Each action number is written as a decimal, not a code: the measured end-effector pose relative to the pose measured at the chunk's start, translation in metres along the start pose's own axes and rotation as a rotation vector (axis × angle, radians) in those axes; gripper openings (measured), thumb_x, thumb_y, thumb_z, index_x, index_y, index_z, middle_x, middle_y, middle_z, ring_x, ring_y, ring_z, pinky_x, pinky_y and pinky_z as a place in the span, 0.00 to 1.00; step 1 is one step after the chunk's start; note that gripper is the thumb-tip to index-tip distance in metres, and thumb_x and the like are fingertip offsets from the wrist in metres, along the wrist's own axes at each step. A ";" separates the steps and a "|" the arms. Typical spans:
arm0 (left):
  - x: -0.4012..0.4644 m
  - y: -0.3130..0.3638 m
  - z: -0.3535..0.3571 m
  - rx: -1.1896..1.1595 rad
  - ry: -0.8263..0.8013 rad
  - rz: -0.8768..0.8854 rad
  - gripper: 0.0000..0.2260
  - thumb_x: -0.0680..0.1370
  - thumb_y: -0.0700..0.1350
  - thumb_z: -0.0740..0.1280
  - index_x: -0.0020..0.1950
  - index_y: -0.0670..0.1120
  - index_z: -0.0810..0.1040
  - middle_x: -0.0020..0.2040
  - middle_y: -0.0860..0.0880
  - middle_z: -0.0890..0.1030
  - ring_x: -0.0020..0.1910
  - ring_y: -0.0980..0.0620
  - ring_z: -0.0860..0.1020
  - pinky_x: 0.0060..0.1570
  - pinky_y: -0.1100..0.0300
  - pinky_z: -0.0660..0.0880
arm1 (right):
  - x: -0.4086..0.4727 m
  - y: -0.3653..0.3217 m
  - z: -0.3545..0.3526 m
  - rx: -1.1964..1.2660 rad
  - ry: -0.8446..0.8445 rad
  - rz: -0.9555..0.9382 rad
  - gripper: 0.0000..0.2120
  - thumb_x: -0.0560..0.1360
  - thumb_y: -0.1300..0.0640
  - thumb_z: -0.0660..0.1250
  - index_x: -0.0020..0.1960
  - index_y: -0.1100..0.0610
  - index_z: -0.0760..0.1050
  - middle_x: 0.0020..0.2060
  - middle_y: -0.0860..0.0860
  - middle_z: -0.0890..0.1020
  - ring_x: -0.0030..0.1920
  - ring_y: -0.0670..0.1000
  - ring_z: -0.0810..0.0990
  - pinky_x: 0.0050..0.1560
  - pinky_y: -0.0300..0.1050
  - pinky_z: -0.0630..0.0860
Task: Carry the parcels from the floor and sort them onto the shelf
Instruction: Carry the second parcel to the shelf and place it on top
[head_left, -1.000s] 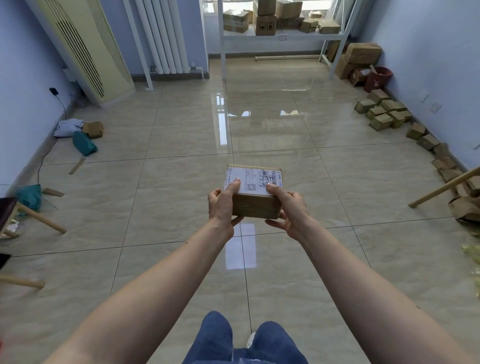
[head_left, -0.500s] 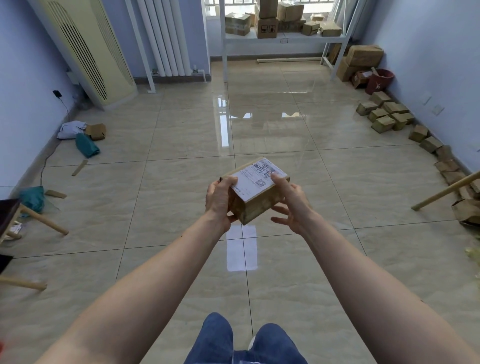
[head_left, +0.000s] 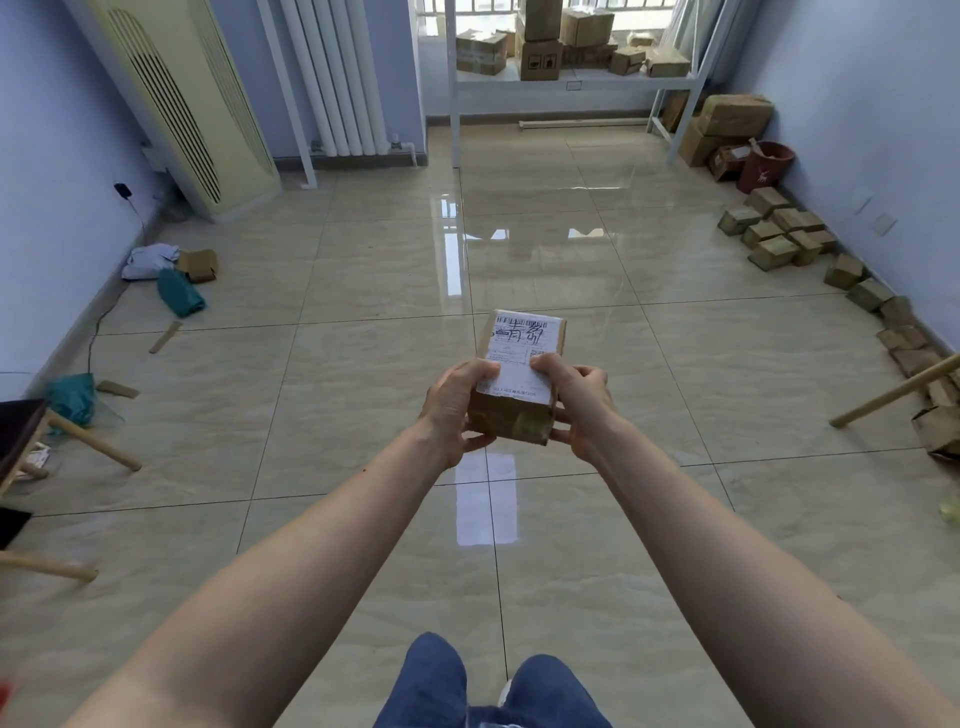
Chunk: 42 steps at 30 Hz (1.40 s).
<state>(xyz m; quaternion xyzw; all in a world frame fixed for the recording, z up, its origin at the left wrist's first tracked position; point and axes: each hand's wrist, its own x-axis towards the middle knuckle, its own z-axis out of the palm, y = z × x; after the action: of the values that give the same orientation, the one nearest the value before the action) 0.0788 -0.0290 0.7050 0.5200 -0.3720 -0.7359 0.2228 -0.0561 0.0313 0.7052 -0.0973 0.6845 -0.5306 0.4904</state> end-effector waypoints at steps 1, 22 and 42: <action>0.001 0.001 0.000 0.001 -0.001 0.015 0.22 0.71 0.51 0.70 0.64 0.49 0.78 0.51 0.47 0.83 0.52 0.44 0.80 0.50 0.50 0.78 | 0.002 -0.002 0.000 -0.009 -0.003 -0.014 0.32 0.71 0.48 0.74 0.66 0.57 0.62 0.54 0.58 0.82 0.53 0.57 0.84 0.48 0.58 0.84; 0.063 0.081 0.051 0.027 -0.007 0.176 0.14 0.75 0.49 0.68 0.61 0.52 0.78 0.49 0.48 0.82 0.52 0.45 0.79 0.58 0.45 0.74 | 0.067 -0.084 0.002 0.033 -0.030 -0.210 0.17 0.77 0.48 0.69 0.61 0.56 0.71 0.48 0.52 0.83 0.46 0.50 0.82 0.49 0.53 0.79; 0.256 0.291 0.047 0.044 -0.157 0.275 0.12 0.75 0.49 0.68 0.59 0.54 0.82 0.54 0.51 0.83 0.54 0.45 0.78 0.52 0.55 0.76 | 0.245 -0.262 0.100 0.143 -0.001 -0.358 0.14 0.77 0.52 0.68 0.60 0.56 0.76 0.47 0.52 0.83 0.46 0.52 0.82 0.45 0.50 0.78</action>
<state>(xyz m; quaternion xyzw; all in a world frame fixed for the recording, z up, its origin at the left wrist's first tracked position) -0.0747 -0.3787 0.7867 0.4099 -0.4721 -0.7284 0.2802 -0.2025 -0.3017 0.7852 -0.1829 0.6164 -0.6567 0.3941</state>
